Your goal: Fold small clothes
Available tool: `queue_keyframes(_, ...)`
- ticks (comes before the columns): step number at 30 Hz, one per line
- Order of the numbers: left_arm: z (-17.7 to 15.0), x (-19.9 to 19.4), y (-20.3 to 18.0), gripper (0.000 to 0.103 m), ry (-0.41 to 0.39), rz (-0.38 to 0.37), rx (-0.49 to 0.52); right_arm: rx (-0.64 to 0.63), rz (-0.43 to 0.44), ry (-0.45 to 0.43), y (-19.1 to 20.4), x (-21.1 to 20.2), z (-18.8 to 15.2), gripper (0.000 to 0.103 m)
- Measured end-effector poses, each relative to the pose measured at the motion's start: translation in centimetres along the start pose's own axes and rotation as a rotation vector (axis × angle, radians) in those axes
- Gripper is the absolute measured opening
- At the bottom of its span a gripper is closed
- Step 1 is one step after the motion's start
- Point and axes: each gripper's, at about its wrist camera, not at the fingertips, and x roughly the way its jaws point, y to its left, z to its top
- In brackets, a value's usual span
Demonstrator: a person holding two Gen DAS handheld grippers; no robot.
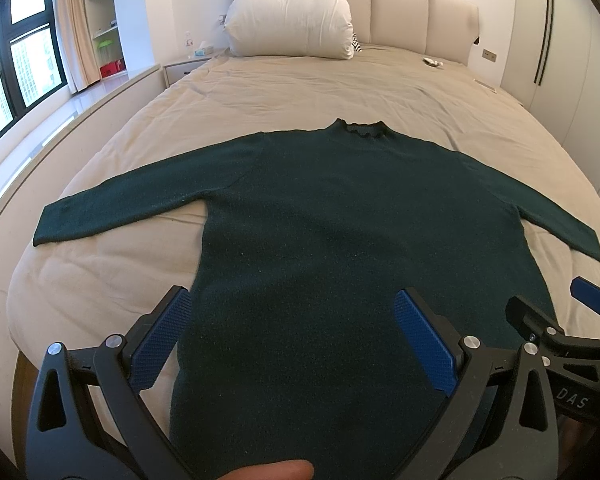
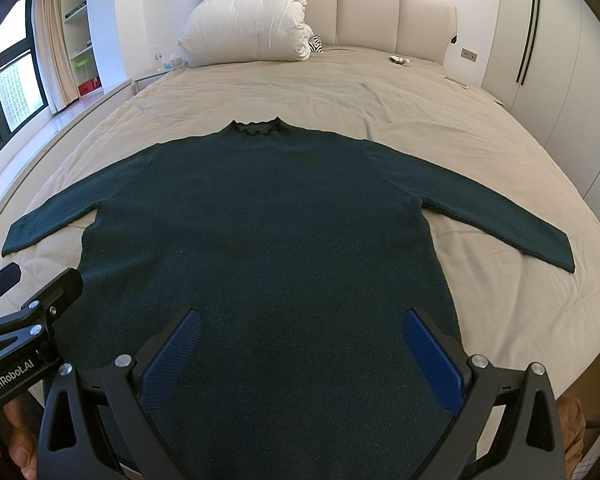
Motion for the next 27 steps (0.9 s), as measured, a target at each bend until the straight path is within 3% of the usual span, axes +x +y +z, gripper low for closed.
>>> queue_keyframes(27, -0.43, 0.29, 0.05, 0.103, 0.008, -0.003, -0.005, -0.001, -0.001, 0.003, 0.29, 0.17, -0.23, 0.103)
